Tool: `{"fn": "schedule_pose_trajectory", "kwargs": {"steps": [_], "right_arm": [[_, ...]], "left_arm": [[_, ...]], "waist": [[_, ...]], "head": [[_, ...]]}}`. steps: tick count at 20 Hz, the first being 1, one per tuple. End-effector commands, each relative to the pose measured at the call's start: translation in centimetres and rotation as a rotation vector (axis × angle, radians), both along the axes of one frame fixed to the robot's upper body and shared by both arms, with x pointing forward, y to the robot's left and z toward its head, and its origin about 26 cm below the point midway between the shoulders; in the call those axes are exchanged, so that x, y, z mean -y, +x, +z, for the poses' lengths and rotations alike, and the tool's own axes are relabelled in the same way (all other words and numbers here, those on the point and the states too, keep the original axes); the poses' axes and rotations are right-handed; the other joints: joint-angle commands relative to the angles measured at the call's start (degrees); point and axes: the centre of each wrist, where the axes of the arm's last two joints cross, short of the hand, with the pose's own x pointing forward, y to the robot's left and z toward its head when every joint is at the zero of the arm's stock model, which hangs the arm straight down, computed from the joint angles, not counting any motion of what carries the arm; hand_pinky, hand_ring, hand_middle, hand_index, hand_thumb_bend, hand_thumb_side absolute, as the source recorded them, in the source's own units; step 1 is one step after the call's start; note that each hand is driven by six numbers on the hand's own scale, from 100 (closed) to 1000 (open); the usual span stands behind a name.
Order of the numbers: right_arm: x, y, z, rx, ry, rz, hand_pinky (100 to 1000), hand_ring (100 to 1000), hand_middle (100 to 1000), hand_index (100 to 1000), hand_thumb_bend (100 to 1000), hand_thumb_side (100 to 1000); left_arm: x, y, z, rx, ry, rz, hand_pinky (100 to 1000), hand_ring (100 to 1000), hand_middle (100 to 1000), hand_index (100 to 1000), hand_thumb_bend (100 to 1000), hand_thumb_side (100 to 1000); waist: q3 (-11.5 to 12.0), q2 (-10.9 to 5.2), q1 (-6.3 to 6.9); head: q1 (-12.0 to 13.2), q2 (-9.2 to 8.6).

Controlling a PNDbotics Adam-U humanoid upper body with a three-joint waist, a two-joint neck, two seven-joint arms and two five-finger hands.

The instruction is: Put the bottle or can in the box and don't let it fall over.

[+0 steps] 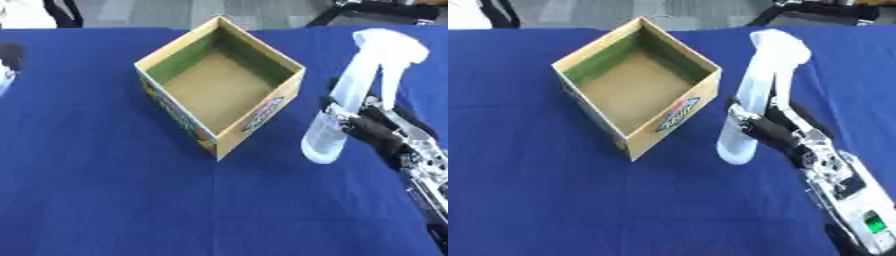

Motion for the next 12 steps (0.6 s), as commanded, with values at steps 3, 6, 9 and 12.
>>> {"fn": "schedule_pose_trajectory", "kwargs": {"steps": [3, 6, 9, 12], "right_arm": [[0.0, 0.3, 0.3, 0.013, -0.002, 0.005, 1000, 1000, 1000, 1000, 100, 514], [0.0, 0.4, 0.0, 0.008, -0.006, -0.002, 1000, 1000, 1000, 1000, 100, 510], [0.1, 0.6, -0.3, 0.002, -0.012, -0.011, 1000, 1000, 1000, 1000, 100, 494], [0.1, 0.8, -0.7, -0.006, -0.019, -0.022, 1000, 1000, 1000, 1000, 100, 478]], "left_arm": [[0.1, -0.3, 1.0, 0.036, 0.016, -0.013, 1000, 1000, 1000, 945, 326, 226], [0.2, -0.3, 1.0, 0.036, 0.015, -0.015, 1000, 1000, 1000, 945, 323, 227], [0.2, -0.3, 1.1, 0.036, 0.015, -0.018, 1000, 1000, 1000, 945, 322, 228], [0.2, -0.3, 1.1, 0.036, 0.014, -0.019, 1000, 1000, 1000, 945, 322, 229]], "waist": [[0.2, -0.71, 0.13], [0.3, -0.7, 0.11], [0.5, -0.69, 0.08], [0.6, -0.66, 0.06]], "head": [[-0.1, -0.85], [-0.1, -0.96], [-0.1, -1.05], [-0.1, -1.12]]}}
